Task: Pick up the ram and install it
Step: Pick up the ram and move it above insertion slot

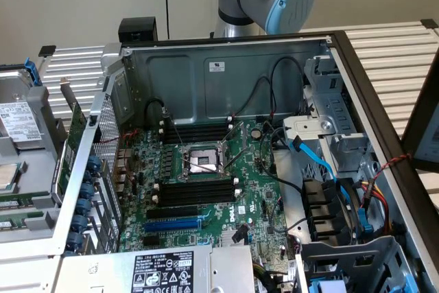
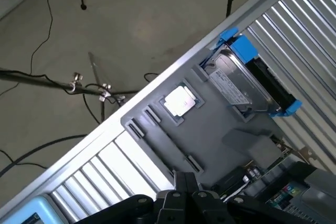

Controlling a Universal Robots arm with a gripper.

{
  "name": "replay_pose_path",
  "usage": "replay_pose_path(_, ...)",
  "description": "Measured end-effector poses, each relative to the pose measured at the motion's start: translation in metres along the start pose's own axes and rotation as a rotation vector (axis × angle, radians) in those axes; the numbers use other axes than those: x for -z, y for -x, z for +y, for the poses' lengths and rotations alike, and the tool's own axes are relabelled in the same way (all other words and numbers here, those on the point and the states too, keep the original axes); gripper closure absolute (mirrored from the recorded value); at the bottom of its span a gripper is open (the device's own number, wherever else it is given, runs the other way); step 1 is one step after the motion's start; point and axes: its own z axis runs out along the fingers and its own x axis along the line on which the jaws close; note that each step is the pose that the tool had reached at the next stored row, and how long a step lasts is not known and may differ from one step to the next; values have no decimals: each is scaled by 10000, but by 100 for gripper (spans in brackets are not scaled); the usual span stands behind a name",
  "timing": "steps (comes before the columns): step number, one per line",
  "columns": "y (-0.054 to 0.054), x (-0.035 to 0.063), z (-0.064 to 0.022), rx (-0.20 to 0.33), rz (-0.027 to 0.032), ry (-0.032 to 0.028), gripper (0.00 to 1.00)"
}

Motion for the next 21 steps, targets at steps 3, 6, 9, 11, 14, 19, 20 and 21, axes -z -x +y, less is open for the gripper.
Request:
replay_pose_path(3, 0, -1, 0, 550, 28, 10, 90)
replay_pose_path(6, 0, -4, 0, 1099, 54, 20, 90)
replay_pose_path(9, 0, -5, -1, 1638, 80, 31, 90)
replay_pose_path(11, 0, -5, 0, 2001, 98, 38, 90)
replay_pose_path(14, 0, -7, 0, 2541, 124, 48, 90)
replay_pose_path(19, 0, -8, 0, 3455, 173, 62, 90)
replay_pose_path(20, 0, -9, 0, 3635, 188, 62, 90)
replay_pose_path(21, 0, -10, -1, 3813, 203, 62, 90)
